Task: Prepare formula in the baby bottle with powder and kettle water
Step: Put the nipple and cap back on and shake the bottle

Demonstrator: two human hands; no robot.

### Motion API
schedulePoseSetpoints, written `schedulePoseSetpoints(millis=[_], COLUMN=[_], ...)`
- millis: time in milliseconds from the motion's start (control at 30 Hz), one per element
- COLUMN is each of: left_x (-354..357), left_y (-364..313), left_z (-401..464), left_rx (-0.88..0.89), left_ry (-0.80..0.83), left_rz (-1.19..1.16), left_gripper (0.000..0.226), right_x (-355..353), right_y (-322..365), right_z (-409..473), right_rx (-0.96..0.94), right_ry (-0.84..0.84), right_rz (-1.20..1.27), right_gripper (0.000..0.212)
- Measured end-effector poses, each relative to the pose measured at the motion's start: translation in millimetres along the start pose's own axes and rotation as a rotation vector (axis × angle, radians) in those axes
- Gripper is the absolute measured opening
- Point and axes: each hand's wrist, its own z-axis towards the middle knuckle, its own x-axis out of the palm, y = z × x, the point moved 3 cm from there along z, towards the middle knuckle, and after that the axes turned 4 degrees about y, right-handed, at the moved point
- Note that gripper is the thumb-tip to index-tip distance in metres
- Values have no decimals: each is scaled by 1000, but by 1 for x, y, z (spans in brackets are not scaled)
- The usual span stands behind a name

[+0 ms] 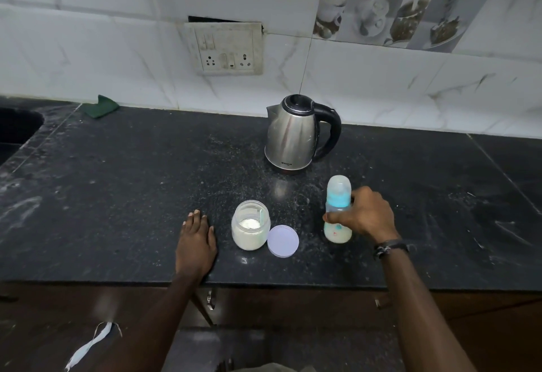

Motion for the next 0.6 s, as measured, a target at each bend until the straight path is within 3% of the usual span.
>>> schedulePoseSetpoints(millis=[133,233,367,500,600], left_x=[1,1,2,1,1], left_y=[1,0,2,0,0], left_z=[0,0,-1,0,-1], left_rx=[0,-5,-3,-10,-8], left_ry=[1,6,-1,9,5], left_rz=[-5,-7,-11,-12,-15], left_gripper=[49,50,51,50,50], right_x=[3,0,5,3,6], right_y=[1,3,2,5,2], right_z=[1,2,3,3,6], right_rx=[-35,-20,-82,-81,-129], right_ry=[137,14,194,103,224], right_rz=[137,-24,136,-30,106], right_gripper=[50,58,58,56,52])
